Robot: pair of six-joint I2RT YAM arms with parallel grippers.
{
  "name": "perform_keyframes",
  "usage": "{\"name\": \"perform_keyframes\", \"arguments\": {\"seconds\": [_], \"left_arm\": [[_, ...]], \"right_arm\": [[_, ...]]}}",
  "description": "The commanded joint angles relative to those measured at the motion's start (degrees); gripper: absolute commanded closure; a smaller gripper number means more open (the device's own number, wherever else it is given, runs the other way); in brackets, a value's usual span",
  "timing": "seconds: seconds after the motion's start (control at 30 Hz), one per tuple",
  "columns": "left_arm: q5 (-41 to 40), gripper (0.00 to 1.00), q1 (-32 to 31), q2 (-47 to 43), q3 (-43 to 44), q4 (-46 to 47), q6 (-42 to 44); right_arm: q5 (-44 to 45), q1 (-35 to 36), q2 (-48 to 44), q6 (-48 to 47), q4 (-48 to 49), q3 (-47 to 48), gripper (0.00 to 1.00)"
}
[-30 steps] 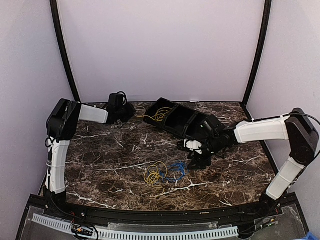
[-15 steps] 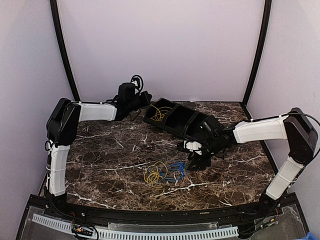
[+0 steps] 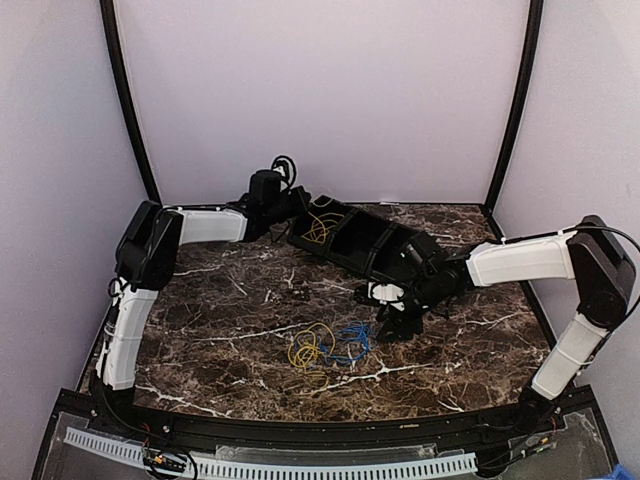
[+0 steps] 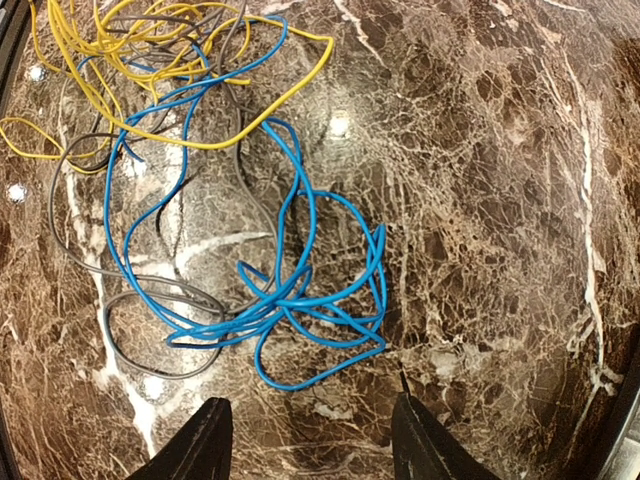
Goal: Untangle the cables
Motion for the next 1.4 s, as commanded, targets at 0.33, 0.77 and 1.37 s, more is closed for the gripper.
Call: {"name": "perform_keyframes", "arguments": {"seconds": [0.33,0.77,1.37], "left_arm": [[1.29,0.98,-0.52,7.87,9.6,-6.43,1.11],[-3.71,0.56,-1.34,-4.99,1.95,-11.72,4.49],[-2.42,0.62,-4.39,-36.25,-23.2,-15.37,20.1]], "right_arm": [[-0.07,-0.26,0.24,-0.57,-0.13,1.35,0.44],[1.35,-0.22,-1.18,-0.47,-0.5,1.37,0.43],[10.42,-0.22,-23.38,0.95,-2.84,4.61,0.39]]}}
